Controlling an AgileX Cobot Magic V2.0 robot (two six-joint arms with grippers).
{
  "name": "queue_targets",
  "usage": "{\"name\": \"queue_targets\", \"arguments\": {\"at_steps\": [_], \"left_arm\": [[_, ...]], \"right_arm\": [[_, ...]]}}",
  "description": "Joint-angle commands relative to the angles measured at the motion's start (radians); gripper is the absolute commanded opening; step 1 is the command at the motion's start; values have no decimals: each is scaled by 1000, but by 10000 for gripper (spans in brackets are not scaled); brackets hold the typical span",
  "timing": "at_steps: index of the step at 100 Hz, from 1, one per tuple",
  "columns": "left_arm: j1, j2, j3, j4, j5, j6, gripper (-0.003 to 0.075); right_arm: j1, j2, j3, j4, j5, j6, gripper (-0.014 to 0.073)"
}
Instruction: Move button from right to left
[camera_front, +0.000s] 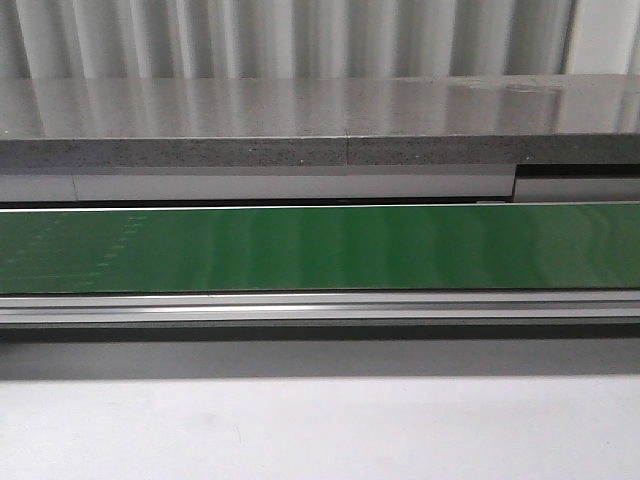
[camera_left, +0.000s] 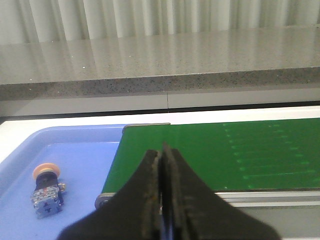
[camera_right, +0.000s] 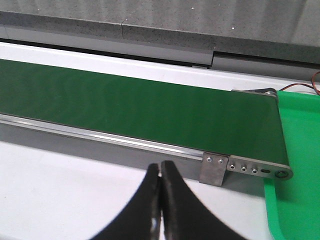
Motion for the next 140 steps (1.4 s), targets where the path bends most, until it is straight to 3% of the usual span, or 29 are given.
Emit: {"name": "queue_targets", "arguments": {"at_steps": [1,25,46,82,94,108,140], "left_arm": [[-10,-36,23,-2,-83,0,-20],[-10,-36,23,-2,-83,0,-20],[-10,-36,23,-2,-83,0,-20],[-10,-36,23,-2,-83,0,-20],[-10,-36,23,-2,-83,0,-20],[-10,-36,23,-2,-83,0,-20],[-10,-36,23,-2,-83,0,-20]], "right_arm": [[2,-6,-22,-1,-78,-6,-66],[1,-6,-22,-2,-88,-6,-66],[-5,-4,23,-2,-207,-6,-66],[-185,-4,363,-25,-802,4,-66],[-215,-4,440,-47,-917,32,-66],[-222,-12,439,-139,-908,108,-66],[-220,-12,440,-141,-908,112,-66]]}}
